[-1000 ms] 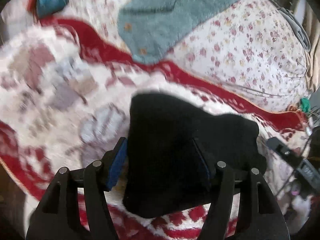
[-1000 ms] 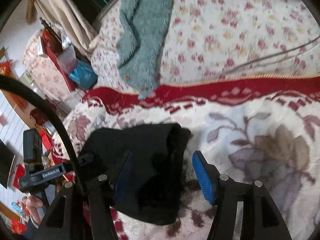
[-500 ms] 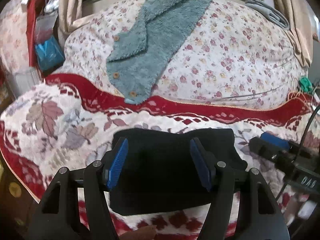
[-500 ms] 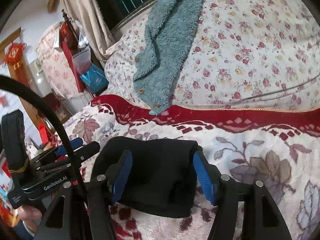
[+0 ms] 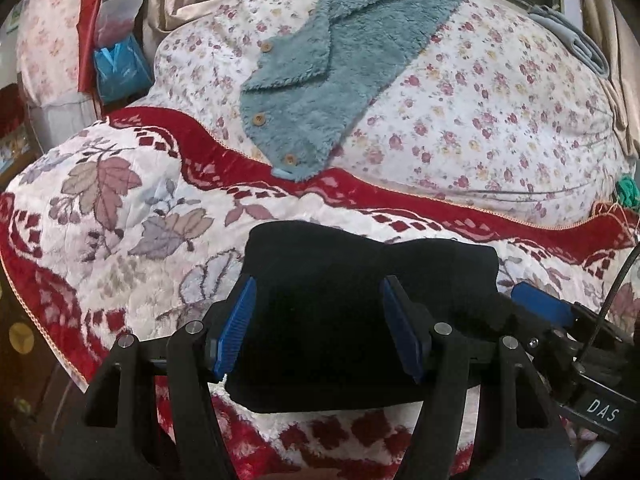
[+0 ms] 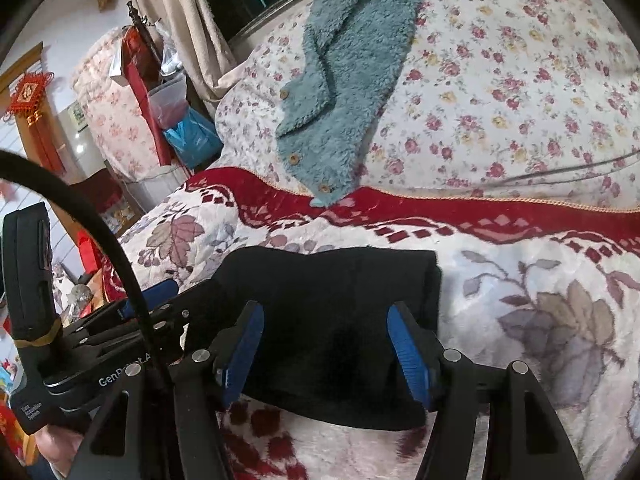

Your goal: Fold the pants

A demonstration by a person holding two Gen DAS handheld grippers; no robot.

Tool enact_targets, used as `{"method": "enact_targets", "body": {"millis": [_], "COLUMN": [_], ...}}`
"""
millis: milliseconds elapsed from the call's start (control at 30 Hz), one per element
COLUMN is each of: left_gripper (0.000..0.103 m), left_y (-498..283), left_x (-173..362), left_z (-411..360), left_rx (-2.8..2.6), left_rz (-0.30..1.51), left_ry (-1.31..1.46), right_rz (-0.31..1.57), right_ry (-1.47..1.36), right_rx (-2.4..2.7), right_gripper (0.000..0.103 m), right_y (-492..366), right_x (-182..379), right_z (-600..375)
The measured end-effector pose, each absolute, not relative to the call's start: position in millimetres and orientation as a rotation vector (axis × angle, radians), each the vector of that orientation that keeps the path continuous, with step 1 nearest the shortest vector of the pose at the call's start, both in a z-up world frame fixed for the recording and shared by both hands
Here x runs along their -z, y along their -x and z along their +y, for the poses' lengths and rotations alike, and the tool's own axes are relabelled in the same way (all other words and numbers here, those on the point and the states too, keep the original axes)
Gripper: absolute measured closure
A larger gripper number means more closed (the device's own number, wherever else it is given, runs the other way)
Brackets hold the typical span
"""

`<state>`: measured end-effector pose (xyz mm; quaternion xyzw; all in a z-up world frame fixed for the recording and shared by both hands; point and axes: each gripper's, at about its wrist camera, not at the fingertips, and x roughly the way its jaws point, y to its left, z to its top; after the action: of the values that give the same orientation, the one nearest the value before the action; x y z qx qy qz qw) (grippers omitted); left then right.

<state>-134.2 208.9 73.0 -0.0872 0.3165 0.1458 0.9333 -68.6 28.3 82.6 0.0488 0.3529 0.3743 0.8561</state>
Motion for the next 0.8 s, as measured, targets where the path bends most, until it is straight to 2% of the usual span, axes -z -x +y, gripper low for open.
{"method": "enact_targets", "body": {"millis": [800], "left_gripper": [0.039], "left_y": [144], "left_x": [-76], "left_z": [222], "left_rx": [-0.337], "left_rz": [0.635], "left_ry": [0.202], "right_rz": [0.736], "right_ry": [-0.090], "right_rx": [-0.810], "right_gripper": [0.041], "right_y": [71], "right_x": [-84], "right_z": [40]}}
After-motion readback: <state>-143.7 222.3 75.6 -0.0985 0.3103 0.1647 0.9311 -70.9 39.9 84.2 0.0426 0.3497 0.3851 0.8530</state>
